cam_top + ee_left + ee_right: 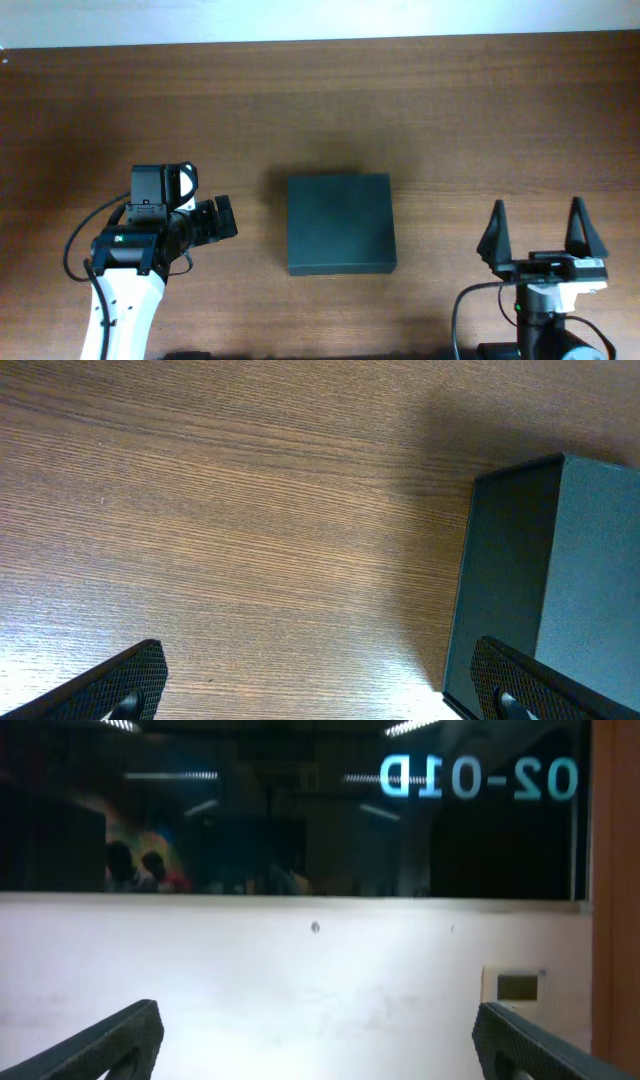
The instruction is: Pack container
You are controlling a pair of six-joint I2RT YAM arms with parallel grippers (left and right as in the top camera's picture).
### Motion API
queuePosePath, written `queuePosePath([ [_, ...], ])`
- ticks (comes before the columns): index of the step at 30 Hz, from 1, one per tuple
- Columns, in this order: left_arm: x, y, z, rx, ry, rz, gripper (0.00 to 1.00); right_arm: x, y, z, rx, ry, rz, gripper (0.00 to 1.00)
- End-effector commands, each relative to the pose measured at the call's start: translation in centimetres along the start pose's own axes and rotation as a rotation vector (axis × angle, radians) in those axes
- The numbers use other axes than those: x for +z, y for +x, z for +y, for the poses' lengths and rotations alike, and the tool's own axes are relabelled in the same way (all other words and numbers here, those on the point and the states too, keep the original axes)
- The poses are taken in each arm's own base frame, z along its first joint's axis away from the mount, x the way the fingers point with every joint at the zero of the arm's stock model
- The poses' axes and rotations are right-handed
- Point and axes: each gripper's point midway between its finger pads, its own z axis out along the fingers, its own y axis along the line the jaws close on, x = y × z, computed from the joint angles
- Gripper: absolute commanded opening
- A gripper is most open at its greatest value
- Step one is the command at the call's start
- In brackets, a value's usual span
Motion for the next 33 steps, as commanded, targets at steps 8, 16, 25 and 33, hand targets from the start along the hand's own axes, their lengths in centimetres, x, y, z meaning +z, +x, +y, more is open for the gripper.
queuePosePath([
  [8, 0.0, 0.0, -0.2, 0.006, 0.009, -0.001, 0.99, -0.3, 5.6, 0.3, -0.003, -0.015, 0.066, 0.99],
  [16, 0.0, 0.0, -0.2, 0.006, 0.009, -0.001, 0.99, -0.6, 8.2, 0.4, -0.002, -0.015, 0.096, 0.99],
  [25, 0.0, 0.0, -0.2, 0.006, 0.009, -0.001, 0.99, -1.1, 11.1, 0.4, 0.000, -0.015, 0.213, 0.99],
  [33, 0.0, 0.0, -0.2, 0.006, 0.009, -0.001, 0.99, -2.7, 15.9, 0.5, 0.004, -0.018, 0.420, 0.99],
])
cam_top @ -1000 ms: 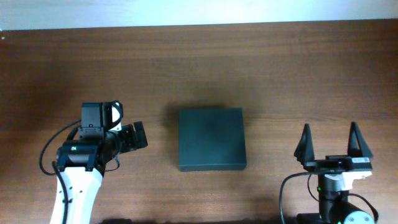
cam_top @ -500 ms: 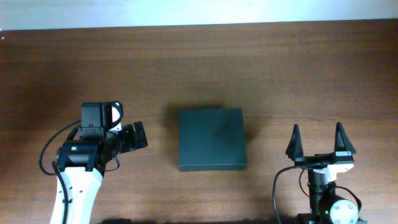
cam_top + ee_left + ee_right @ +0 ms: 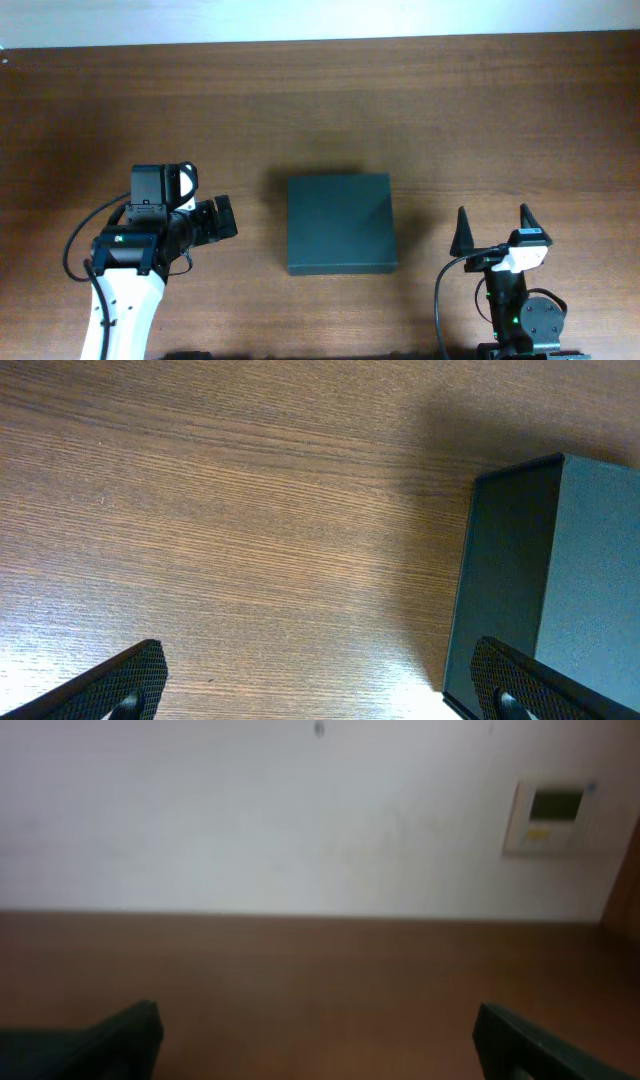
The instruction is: Pack container
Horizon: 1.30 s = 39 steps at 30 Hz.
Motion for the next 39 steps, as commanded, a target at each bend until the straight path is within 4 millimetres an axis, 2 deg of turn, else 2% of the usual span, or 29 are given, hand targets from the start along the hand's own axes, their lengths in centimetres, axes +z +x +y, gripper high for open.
queuePosePath([
  [1, 0.0, 0.0, -0.2, 0.006, 0.008, -0.001, 0.99, -0.1, 1.3, 0.2, -0.005, -0.011, 0.049, 0.99],
  [4, 0.0, 0.0, -0.2, 0.006, 0.008, -0.001, 0.99, -0.2, 2.8, 0.2, -0.004, -0.011, 0.109, 0.99],
  [39, 0.0, 0.0, -0.2, 0.006, 0.008, -0.001, 0.99, -0.2, 2.8, 0.2, -0.004, -0.008, 0.109, 0.99],
])
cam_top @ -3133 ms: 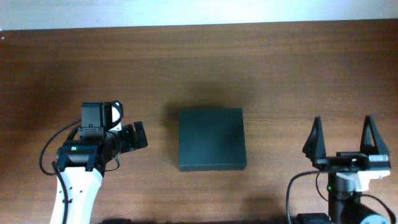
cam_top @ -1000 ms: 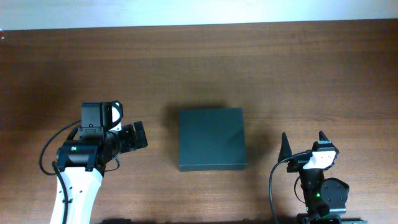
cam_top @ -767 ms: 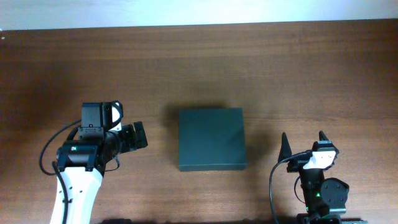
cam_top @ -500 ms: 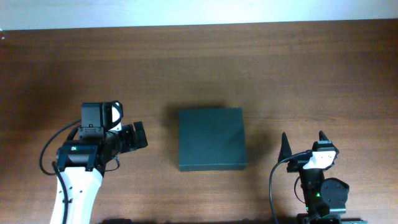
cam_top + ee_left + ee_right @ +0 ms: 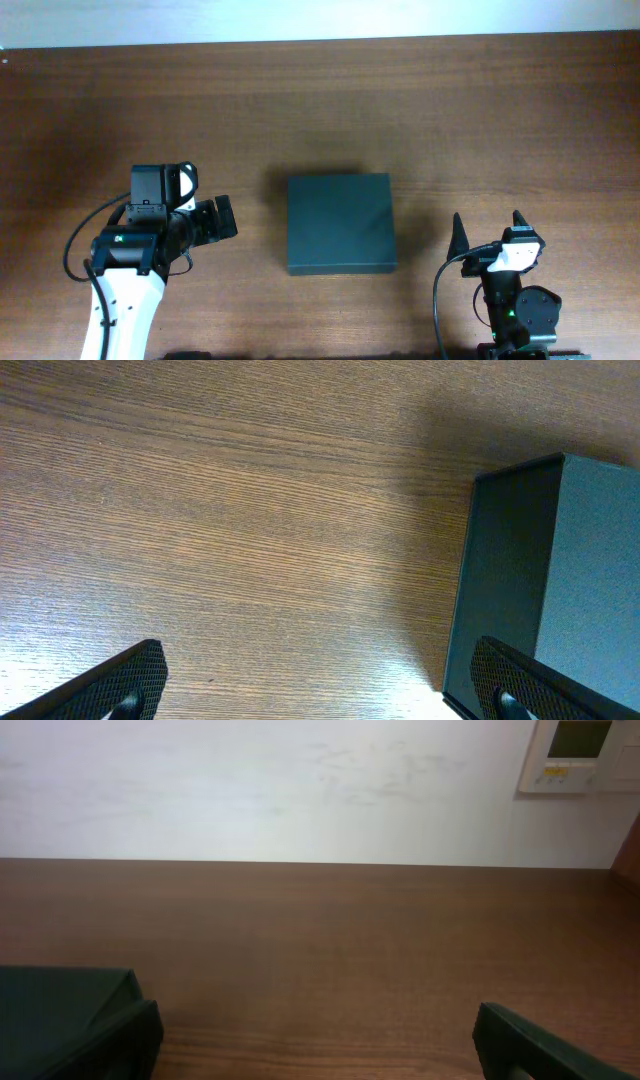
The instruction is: Pack container
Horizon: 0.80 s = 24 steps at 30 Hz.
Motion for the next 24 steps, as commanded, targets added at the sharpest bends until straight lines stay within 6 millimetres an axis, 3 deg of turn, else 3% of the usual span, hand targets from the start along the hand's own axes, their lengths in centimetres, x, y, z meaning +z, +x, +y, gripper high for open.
queuePosePath([
  [1, 0.0, 0.0, -0.1, 0.006, 0.008, 0.000, 0.99, 0.0, 0.2, 0.2, -0.007, -0.007, 0.001, 0.99],
  [11, 0.0, 0.1, -0.7, 0.007, 0.040, 0.005, 0.99, 0.0, 0.2, 0.2, -0.007, -0.007, 0.001, 0.99],
  [15, -0.9, -0.3, -0.9, 0.015, 0.047, -0.040, 0.99, 0.0, 0.2, 0.2, -0.007, -0.007, 0.001, 0.99],
  [19, -3.2, -2.9, -1.6, 0.036, 0.086, -0.211, 0.99, 0.0, 0.2, 0.2, -0.007, -0.007, 0.001, 0.99],
  [24, -7.7, -7.1, -3.4, 0.221, 0.138, -0.519, 0.99, 0.0, 0.2, 0.2, -0.007, -0.007, 0.001, 0.99],
])
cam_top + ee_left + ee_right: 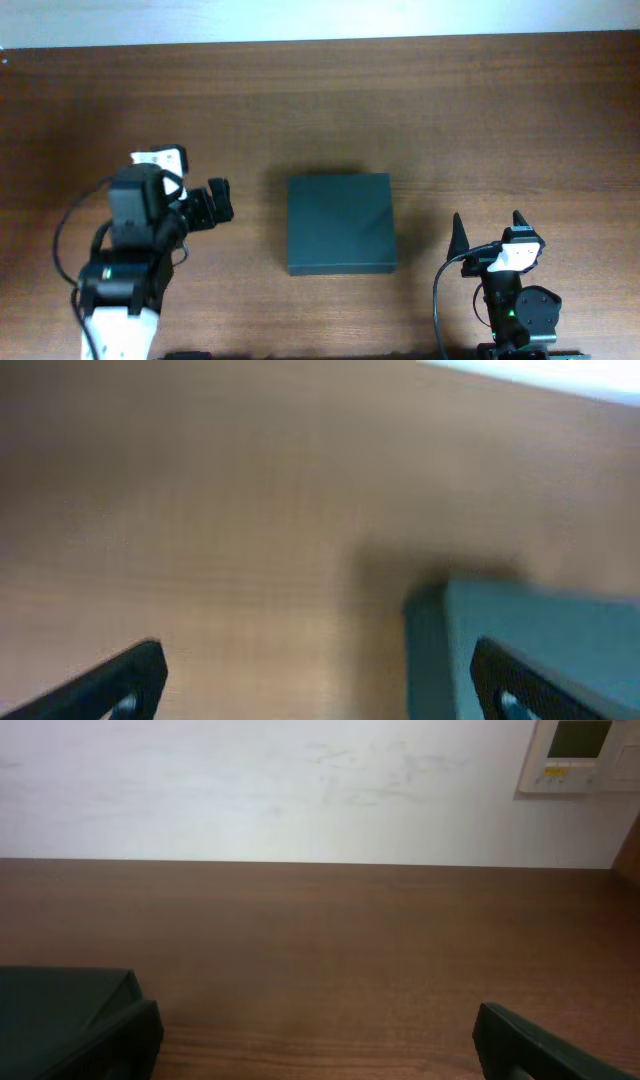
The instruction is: Pack container
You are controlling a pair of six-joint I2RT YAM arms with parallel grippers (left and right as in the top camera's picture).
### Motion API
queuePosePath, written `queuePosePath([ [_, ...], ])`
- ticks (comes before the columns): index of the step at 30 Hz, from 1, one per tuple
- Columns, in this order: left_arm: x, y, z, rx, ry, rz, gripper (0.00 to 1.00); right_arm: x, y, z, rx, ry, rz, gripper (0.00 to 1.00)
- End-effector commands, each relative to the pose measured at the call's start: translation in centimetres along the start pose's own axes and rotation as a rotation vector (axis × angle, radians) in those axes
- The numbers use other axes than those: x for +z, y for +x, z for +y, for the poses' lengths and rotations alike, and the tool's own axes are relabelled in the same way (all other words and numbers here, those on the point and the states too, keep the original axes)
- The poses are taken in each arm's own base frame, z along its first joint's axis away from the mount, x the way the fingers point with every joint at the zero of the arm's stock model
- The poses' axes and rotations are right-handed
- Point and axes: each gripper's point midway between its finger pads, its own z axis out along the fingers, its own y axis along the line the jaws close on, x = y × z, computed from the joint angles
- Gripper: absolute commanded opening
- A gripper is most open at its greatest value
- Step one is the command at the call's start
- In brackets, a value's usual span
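Note:
A dark green closed box [341, 223], the container, sits square in the middle of the wooden table; its corner also shows in the left wrist view as the box [530, 645] and in the right wrist view as the box [60, 1000]. My left gripper [212, 203] stands open just left of the box, holding nothing; the left gripper [318, 682] view is blurred. Down at the front right, my right gripper [489, 232] points toward the far wall, open and empty, seen as the right gripper [318, 1038].
The brown wooden table [480, 110] runs to a white wall [300, 790] at the back, with a wall panel [577, 755] at the right. No other objects lie on the table.
My left arm has shifted up and away from the front edge, its wrist camera now tilted toward the far wall and blurred. The right arm and the box have not moved.
At first my right gripper pointed high at a window and my left gripper hung open beside the box. Then the right wrist faced lower, onto the table, and it settled at the front right. Now the left arm has moved and tilted up.

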Motion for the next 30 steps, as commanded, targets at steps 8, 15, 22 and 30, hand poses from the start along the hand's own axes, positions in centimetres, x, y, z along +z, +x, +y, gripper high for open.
queuePosePath([
  [8, -3.9, -1.3, -1.7, 0.278, 0.084, -0.337, 0.99, 0.0, 0.2, 0.2, -0.007, -0.007, 0.001, 0.99],
  [15, -6.1, -2.2, -2.1, 0.307, 0.099, -0.651, 0.99, 0.0, 0.2, 0.2, -0.007, -0.007, 0.001, 0.99],
  [22, -7.6, -1.8, -1.9, 0.316, 0.099, -0.814, 0.99, 0.0, 0.2, 0.2, -0.007, -0.007, 0.001, 0.99],
  [30, -10.0, -2.0, -1.5, 0.348, 0.061, -0.924, 0.99, 0.0, 0.2, 0.2, -0.007, -0.007, 0.001, 0.99],
])
